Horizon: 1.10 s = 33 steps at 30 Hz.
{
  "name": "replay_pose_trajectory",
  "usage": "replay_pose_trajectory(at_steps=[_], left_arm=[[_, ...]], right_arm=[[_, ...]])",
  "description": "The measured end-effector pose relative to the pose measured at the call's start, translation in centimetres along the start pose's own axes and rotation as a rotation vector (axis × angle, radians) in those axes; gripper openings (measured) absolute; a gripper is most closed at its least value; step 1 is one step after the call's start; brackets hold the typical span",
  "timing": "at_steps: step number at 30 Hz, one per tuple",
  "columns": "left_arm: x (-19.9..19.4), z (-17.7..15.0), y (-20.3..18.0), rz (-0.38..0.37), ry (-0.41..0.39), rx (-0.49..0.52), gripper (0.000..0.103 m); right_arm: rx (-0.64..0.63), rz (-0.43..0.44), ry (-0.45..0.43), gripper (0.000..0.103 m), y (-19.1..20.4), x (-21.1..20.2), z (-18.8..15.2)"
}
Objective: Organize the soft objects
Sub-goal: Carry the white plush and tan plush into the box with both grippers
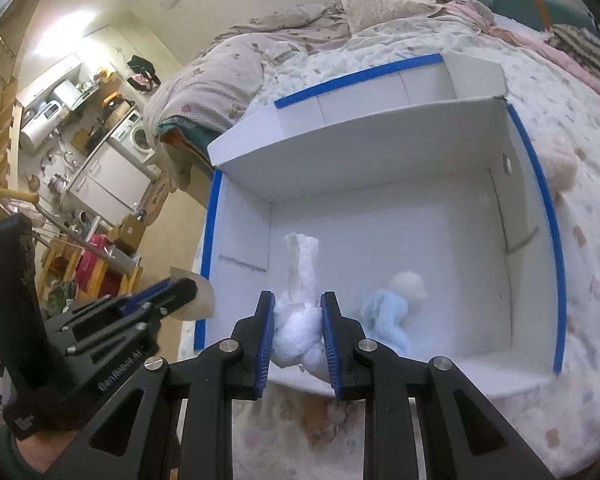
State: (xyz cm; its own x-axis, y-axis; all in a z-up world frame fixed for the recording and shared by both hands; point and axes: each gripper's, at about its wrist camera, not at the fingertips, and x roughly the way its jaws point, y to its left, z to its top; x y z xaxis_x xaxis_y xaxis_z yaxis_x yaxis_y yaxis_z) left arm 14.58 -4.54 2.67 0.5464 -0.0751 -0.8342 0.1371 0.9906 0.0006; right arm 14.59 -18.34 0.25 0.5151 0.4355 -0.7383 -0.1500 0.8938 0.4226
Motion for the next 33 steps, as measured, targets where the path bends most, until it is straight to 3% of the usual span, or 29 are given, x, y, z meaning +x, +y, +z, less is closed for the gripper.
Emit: replay_pose_trajectory(at_steps=[11, 22, 27, 33], left_arm=[[6.3, -0.1, -1.2, 0.003, 0.07, 0.027, 0.008], [9.1, -0.6, -2.2, 0.018, 0.111, 0.033, 0.01], [9.7, -0.9, -2.4, 0.029, 0.125, 0.045, 0.013], [10.0, -0.7, -2.2, 0.037, 0.126, 0.027, 0.013]], right_arm=[[0.053, -0.028, 0.085, 0.025, -2.9, 5.4, -1.1], [0.107, -0.018, 0.176, 0.025, -3.7, 8.4, -1.6], [0.111, -0.028, 0.191, 0.025, -3.9, 8.8, -1.4], [0.066, -0.072, 0.147, 0.026, -3.4, 8.1, -1.0]])
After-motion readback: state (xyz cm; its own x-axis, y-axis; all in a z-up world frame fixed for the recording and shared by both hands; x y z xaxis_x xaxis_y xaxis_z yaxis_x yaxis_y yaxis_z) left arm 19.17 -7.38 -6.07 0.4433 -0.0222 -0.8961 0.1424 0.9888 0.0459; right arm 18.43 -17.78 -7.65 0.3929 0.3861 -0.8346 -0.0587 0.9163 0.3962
